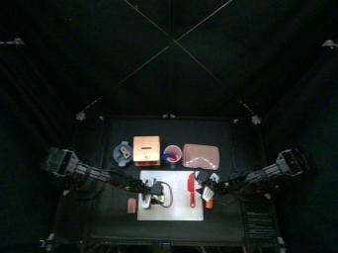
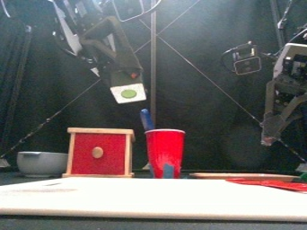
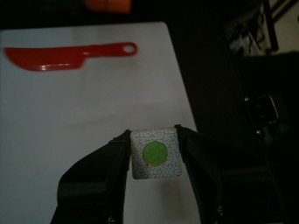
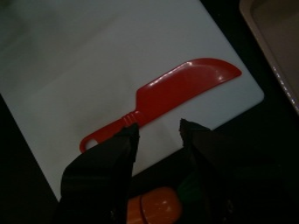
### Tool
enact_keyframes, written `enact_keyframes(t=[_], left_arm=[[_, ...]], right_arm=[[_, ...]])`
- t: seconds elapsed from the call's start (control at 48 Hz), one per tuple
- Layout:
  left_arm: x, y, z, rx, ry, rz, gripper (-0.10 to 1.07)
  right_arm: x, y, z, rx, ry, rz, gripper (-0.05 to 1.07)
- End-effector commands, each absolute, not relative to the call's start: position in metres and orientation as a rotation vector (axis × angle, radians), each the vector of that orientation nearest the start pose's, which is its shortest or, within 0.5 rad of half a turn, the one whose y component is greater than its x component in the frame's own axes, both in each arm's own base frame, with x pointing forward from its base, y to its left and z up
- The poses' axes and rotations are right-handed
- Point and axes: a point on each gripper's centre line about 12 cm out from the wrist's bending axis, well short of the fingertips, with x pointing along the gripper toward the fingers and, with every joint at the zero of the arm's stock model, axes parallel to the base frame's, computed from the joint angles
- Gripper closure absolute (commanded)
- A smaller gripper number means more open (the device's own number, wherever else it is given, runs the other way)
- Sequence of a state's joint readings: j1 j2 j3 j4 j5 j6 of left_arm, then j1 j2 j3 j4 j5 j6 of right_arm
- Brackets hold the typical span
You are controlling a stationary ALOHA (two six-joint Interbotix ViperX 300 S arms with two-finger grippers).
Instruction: Place cut sushi roll into bowl
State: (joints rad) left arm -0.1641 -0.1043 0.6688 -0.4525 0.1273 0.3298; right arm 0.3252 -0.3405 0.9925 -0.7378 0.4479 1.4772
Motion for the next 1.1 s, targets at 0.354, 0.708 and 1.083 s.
enact_keyframes(t=[0.354, 0.708, 1.083], left_arm=[[0.245, 0.064, 0.215, -0.195, 0.402, 0.308, 0.35], [0.168, 0.107, 0.197, -0.289, 0.286, 0.630, 0.35], [0.145, 0.123, 0.164, -0.369, 0.403, 0.764, 0.31]], right_arm=[[0.253, 0.047, 0.154, 0.426, 0.881, -0.339, 0.23], [0.253, 0.047, 0.153, 0.418, 0.885, -0.341, 0.23], [0.254, 0.045, 0.152, 0.415, 0.886, -0.346, 0.23]])
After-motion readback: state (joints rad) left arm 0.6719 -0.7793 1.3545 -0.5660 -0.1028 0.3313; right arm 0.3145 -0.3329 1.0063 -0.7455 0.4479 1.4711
